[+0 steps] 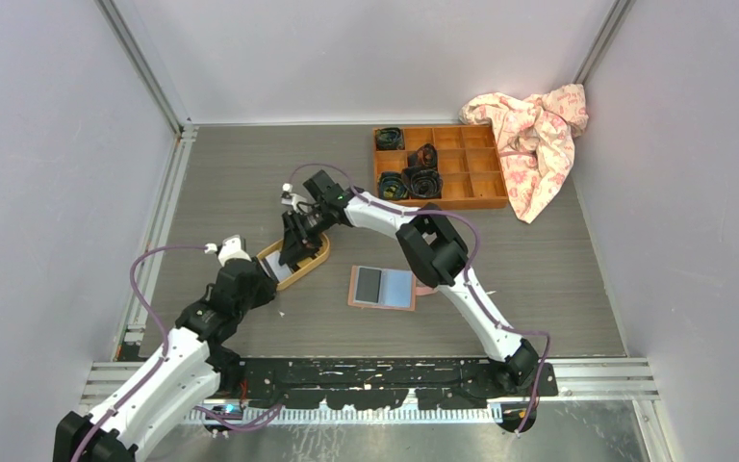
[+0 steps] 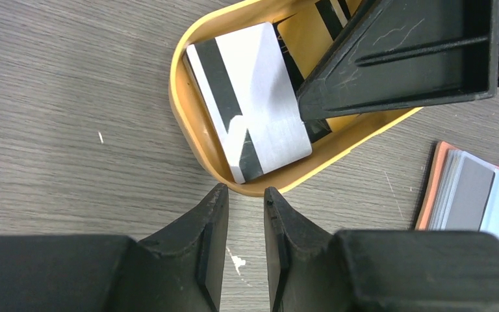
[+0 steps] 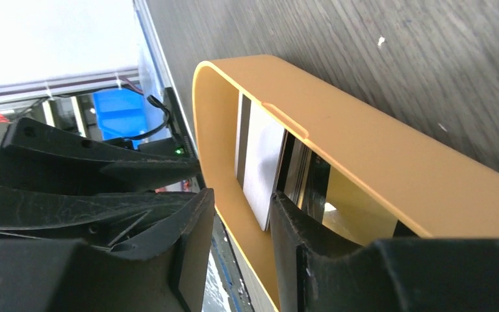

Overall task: Put the credit cards into the card holder
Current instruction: Pick up the credit card from the storage box.

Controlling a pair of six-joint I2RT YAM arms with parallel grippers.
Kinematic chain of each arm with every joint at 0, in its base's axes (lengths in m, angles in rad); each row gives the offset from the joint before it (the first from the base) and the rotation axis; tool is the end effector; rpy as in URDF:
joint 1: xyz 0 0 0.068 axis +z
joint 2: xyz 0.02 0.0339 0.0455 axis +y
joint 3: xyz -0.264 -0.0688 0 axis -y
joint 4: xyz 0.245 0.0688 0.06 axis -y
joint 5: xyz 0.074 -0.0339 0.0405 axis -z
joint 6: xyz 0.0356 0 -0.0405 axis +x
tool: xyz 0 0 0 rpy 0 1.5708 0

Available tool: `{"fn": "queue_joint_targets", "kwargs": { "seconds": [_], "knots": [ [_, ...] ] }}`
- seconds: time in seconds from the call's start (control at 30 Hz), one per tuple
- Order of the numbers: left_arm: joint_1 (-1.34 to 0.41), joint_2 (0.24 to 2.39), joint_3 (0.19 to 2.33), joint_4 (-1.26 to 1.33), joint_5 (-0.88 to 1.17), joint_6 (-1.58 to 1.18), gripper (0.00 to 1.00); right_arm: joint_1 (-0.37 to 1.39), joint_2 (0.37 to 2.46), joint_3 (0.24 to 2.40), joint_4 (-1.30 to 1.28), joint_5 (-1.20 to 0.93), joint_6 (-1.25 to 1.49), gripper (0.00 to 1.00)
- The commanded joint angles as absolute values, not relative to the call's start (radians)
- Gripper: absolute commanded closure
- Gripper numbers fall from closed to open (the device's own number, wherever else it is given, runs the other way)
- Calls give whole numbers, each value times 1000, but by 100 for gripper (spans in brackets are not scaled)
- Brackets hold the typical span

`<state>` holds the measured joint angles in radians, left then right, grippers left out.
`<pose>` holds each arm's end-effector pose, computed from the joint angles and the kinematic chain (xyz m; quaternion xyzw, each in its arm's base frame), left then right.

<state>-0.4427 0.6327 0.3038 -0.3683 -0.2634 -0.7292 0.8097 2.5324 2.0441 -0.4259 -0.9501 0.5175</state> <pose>0.1318 -0.0522 0.1777 -0.1832 0.8811 -0.1328 0.4152 0.3507 0.4101 0.1276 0.2685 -0.8113 -0.5177 0.0408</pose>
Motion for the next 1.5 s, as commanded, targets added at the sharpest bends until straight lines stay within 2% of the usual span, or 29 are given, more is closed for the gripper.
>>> {"fn": "queue_joint_targets", "kwargs": {
  "seconds": [0.0, 0.3, 0.57, 0.8, 1.07, 1.47],
  "knots": [
    [-439, 612, 329, -341, -273, -716, 71, 822, 2445, 2015, -259, -1040, 660, 57],
    [-429, 643, 372, -366, -365, -679, 55, 802, 2464, 2082, -469, -888, 467, 57],
    [-309, 799, 408, -279, -302, -637, 52, 781, 2468, 2067, -481, -864, 439, 56],
    [-224, 977, 454, -206, -207, -602, 61, 780, 2463, 2053, -482, -860, 430, 57],
    [-223, 993, 446, -202, -122, -620, 98, 781, 2439, 2042, -480, -867, 408, 56],
    [-224, 816, 381, -261, -65, -777, 100, 797, 2388, 1951, -487, -739, 353, 55]
  ]
}}
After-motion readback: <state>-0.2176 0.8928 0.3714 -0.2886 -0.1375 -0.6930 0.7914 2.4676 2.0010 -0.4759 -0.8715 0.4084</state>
